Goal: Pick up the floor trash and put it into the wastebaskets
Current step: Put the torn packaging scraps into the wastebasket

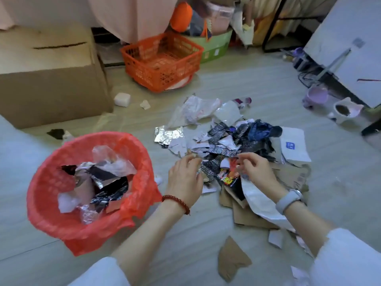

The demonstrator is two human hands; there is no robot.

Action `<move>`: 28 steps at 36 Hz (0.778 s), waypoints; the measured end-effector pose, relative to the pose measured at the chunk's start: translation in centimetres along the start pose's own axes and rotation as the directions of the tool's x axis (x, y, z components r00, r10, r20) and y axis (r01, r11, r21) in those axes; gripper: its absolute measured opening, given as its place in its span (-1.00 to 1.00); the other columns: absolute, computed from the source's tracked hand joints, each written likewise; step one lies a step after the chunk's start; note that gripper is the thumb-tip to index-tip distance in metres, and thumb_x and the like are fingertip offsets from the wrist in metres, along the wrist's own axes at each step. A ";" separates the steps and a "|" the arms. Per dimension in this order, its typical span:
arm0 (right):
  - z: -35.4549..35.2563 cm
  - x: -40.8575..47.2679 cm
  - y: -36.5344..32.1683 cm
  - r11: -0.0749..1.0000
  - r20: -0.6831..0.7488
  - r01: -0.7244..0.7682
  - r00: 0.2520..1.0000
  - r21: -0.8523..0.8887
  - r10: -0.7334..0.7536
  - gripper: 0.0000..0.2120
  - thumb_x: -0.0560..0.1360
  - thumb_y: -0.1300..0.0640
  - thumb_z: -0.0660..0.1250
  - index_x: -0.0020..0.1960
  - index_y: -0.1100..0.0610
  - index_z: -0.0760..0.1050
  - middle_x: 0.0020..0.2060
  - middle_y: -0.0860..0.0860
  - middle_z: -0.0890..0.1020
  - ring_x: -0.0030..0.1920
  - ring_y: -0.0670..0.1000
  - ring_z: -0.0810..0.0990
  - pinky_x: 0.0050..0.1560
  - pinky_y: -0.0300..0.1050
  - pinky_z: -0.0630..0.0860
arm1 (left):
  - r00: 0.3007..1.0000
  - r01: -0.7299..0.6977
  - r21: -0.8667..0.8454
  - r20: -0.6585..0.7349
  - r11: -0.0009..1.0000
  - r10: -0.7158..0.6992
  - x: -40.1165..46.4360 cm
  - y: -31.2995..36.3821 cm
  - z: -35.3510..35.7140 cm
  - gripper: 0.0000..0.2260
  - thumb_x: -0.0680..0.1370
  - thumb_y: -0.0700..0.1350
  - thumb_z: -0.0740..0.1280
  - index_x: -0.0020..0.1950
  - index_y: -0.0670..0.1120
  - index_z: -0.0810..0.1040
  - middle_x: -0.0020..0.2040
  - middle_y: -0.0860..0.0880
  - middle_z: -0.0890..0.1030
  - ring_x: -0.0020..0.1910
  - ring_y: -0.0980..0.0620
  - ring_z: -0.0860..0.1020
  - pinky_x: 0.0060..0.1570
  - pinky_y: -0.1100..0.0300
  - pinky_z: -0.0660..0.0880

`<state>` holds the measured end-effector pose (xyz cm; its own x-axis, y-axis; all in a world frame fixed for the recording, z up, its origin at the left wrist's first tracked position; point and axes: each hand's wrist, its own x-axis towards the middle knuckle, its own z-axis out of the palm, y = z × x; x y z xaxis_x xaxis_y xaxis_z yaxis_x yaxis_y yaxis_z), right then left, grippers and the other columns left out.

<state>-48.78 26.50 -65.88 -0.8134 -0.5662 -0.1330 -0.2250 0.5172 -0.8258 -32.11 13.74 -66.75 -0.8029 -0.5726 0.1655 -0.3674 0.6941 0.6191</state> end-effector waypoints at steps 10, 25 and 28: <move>-13.2 -5.1 21.9 0.927 -0.325 -0.372 0.882 -0.037 0.341 -0.76 0.52 0.35 0.11 0.06 0.26 0.53 -0.06 0.20 0.60 0.02 0.21 0.55 0.02 -0.05 0.42 | 0.820 -0.363 0.134 0.515 0.922 0.248 -1.9 7.8 17.9 -0.68 0.49 -0.27 0.22 0.23 -0.10 0.46 0.21 -0.10 0.47 0.20 -0.15 0.44 0.09 0.01 0.34; -11.2 -8.7 37.3 0.713 0.077 -0.021 0.992 -0.701 0.105 -0.29 0.41 0.00 0.35 0.47 -0.03 0.11 0.40 0.13 0.34 0.34 0.13 0.39 0.12 0.08 0.46 | 0.574 -0.739 0.083 0.597 0.669 0.560 -11.5 11.5 33.7 -0.67 0.35 -0.26 0.07 -0.08 -0.10 0.59 -0.04 -0.07 0.61 0.02 -0.06 0.43 -0.16 0.14 0.44; -11.0 -8.2 37.8 0.690 0.045 0.024 0.999 -0.723 0.012 -0.36 0.29 0.04 0.48 0.33 0.02 0.39 0.11 0.13 0.56 0.04 0.16 0.58 -0.15 0.00 0.51 | 0.622 -0.665 0.165 0.662 0.728 0.418 -11.4 10.8 34.4 -0.62 0.22 -0.23 0.19 0.00 -0.11 0.56 0.09 -0.15 0.60 0.14 -0.16 0.51 -0.16 0.14 0.55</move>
<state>-56.50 57.78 -90.00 -0.7912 -0.5884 -0.1670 -0.5630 0.8073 -0.1770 -43.08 42.70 -88.35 -0.9637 0.2231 -0.1464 0.1893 0.9583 0.2142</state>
